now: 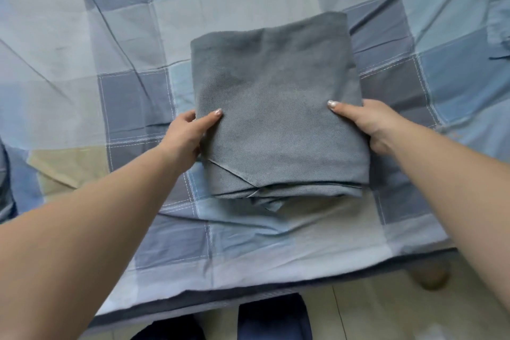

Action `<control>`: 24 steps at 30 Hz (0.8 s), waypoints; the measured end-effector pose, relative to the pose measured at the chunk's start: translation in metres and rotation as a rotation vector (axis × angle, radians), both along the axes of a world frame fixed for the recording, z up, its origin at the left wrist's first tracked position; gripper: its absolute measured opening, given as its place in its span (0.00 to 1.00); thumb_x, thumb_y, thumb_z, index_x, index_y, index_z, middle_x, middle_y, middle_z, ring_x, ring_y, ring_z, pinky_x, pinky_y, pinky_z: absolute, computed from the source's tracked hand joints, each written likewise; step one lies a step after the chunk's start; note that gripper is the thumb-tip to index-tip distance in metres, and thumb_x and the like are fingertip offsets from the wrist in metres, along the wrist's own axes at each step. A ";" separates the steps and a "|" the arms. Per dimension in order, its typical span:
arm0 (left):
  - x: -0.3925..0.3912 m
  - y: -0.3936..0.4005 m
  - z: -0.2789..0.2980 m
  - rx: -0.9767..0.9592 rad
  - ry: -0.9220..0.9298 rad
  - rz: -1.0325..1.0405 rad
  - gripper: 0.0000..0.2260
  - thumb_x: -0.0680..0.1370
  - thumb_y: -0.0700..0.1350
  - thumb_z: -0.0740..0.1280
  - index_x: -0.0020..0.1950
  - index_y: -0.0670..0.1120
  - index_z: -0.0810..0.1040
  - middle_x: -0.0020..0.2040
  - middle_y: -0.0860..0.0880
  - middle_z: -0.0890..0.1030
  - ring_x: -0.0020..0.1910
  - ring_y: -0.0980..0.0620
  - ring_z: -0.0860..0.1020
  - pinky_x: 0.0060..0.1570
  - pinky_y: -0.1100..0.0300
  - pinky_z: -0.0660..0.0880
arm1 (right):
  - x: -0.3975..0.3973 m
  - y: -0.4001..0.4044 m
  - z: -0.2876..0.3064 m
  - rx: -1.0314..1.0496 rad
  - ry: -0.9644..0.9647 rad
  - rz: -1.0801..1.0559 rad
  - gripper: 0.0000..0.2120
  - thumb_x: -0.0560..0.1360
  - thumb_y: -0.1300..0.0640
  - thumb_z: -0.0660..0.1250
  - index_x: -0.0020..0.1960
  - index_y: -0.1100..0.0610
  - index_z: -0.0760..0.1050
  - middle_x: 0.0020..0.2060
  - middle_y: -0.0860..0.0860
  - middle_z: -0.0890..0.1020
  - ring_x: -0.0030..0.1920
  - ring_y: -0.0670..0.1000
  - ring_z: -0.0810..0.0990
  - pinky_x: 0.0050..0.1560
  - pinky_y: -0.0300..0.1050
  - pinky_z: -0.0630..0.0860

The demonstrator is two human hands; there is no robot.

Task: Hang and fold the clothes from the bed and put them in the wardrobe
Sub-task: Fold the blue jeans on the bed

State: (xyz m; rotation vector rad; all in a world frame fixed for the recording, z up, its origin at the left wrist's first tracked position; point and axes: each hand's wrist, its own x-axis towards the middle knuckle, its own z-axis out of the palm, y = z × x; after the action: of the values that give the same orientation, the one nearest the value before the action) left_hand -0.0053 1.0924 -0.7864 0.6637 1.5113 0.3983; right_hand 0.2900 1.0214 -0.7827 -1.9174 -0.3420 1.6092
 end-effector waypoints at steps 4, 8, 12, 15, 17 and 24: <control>-0.017 -0.020 0.017 0.059 0.014 -0.034 0.13 0.73 0.43 0.73 0.56 0.40 0.79 0.47 0.45 0.84 0.45 0.49 0.83 0.45 0.58 0.79 | -0.026 -0.048 0.017 -0.026 0.053 -0.115 0.10 0.71 0.54 0.72 0.50 0.56 0.79 0.47 0.53 0.84 0.44 0.52 0.83 0.48 0.48 0.80; -0.041 -0.040 0.054 0.094 -0.043 -0.117 0.10 0.73 0.44 0.73 0.53 0.44 0.80 0.46 0.47 0.85 0.44 0.51 0.84 0.40 0.62 0.80 | -0.055 -0.099 0.054 0.024 0.108 -0.211 0.12 0.72 0.56 0.71 0.54 0.58 0.78 0.47 0.53 0.85 0.47 0.51 0.83 0.48 0.47 0.79; -0.062 -0.051 0.105 0.129 -0.087 -0.246 0.23 0.65 0.50 0.76 0.56 0.41 0.79 0.49 0.44 0.85 0.46 0.49 0.84 0.41 0.60 0.79 | -0.093 -0.148 0.106 0.092 0.087 -0.338 0.21 0.68 0.53 0.72 0.58 0.60 0.78 0.47 0.53 0.85 0.48 0.52 0.84 0.50 0.47 0.79; -0.078 -0.059 0.156 0.187 -0.083 -0.399 0.19 0.66 0.51 0.77 0.52 0.43 0.81 0.46 0.45 0.85 0.44 0.48 0.84 0.43 0.58 0.80 | -0.133 -0.191 0.160 0.166 0.097 -0.467 0.17 0.67 0.54 0.72 0.54 0.58 0.78 0.42 0.50 0.86 0.41 0.48 0.85 0.41 0.42 0.82; -0.084 -0.066 0.190 0.213 -0.081 -0.469 0.12 0.70 0.49 0.75 0.49 0.44 0.81 0.44 0.46 0.85 0.42 0.50 0.83 0.44 0.58 0.81 | -0.158 -0.217 0.194 0.192 0.119 -0.513 0.23 0.61 0.49 0.77 0.52 0.57 0.79 0.41 0.51 0.86 0.40 0.49 0.85 0.36 0.41 0.81; -0.106 -0.118 0.338 0.234 -0.189 -0.674 0.22 0.67 0.52 0.77 0.54 0.41 0.80 0.47 0.43 0.85 0.44 0.47 0.83 0.42 0.59 0.80 | -0.220 -0.308 0.347 0.219 0.006 -0.717 0.37 0.51 0.44 0.80 0.54 0.62 0.78 0.44 0.56 0.86 0.42 0.53 0.85 0.36 0.43 0.81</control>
State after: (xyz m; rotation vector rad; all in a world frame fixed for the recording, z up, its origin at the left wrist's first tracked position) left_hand -0.1111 0.9741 -0.4489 1.2312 0.9910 0.1115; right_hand 0.0697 0.7130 -0.4362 -1.6042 0.1620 1.0491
